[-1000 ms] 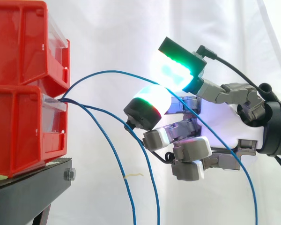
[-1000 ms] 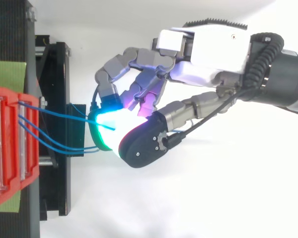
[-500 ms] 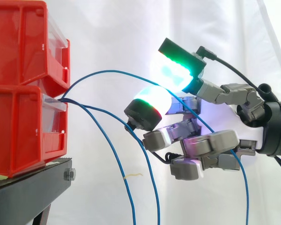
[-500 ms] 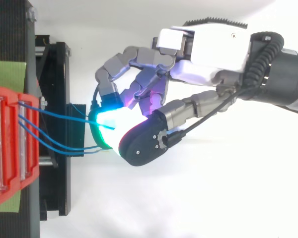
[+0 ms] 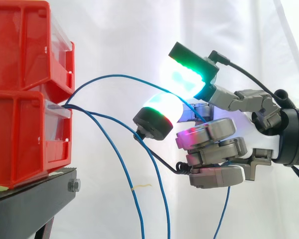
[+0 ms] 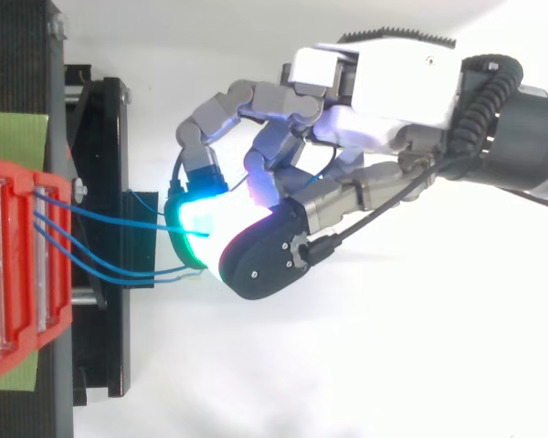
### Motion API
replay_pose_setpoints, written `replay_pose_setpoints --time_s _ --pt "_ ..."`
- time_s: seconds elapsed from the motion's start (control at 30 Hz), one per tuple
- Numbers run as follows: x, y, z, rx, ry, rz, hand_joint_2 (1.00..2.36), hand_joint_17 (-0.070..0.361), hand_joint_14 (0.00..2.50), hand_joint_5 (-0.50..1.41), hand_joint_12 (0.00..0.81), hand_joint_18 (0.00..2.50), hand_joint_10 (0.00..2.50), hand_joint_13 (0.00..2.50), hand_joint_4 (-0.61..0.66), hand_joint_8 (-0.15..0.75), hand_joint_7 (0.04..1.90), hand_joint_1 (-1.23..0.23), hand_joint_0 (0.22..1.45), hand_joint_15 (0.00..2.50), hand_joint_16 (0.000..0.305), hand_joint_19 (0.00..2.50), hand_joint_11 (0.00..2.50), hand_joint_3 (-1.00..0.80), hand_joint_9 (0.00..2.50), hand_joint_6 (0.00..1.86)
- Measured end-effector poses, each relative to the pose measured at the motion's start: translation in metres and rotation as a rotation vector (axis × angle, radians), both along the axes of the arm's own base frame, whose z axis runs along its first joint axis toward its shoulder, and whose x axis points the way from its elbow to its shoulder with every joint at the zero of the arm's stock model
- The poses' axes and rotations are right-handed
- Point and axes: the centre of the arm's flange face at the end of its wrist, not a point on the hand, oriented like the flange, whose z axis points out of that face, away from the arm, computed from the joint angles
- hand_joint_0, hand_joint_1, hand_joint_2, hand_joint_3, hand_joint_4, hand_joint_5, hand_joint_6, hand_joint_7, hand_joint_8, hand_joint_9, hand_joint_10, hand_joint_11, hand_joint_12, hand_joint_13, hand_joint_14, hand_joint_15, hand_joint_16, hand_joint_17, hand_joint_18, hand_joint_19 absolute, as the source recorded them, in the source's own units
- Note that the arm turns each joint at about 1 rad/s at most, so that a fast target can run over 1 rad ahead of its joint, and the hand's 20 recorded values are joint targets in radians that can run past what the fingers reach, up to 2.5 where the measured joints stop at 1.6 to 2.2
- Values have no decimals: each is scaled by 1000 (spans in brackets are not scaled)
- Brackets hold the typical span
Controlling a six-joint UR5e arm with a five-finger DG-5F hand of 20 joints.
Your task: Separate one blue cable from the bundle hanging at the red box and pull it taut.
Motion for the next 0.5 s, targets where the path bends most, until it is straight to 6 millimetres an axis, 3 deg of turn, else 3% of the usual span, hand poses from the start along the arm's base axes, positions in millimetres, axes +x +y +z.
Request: replay_pose_setpoints --time_s 0.03,0.13,0.5 --pt "0 0 0 1 0 0 1003 96 2217 -207 356 1428 1803 1195 89 346 1241 -699 757 1406 43 1482 1256 -468 929 951" --pt "0 -2 0 3 0 -1 1002 96 2274 -207 363 1425 2083 1172 86 350 1243 -698 757 1390 43 1479 1223 -469 905 950" --pt "0 -3 0 6 -2 -4 1002 96 2347 -207 357 1411 2118 1146 89 356 1236 -696 754 1347 43 1482 1249 -468 897 951"
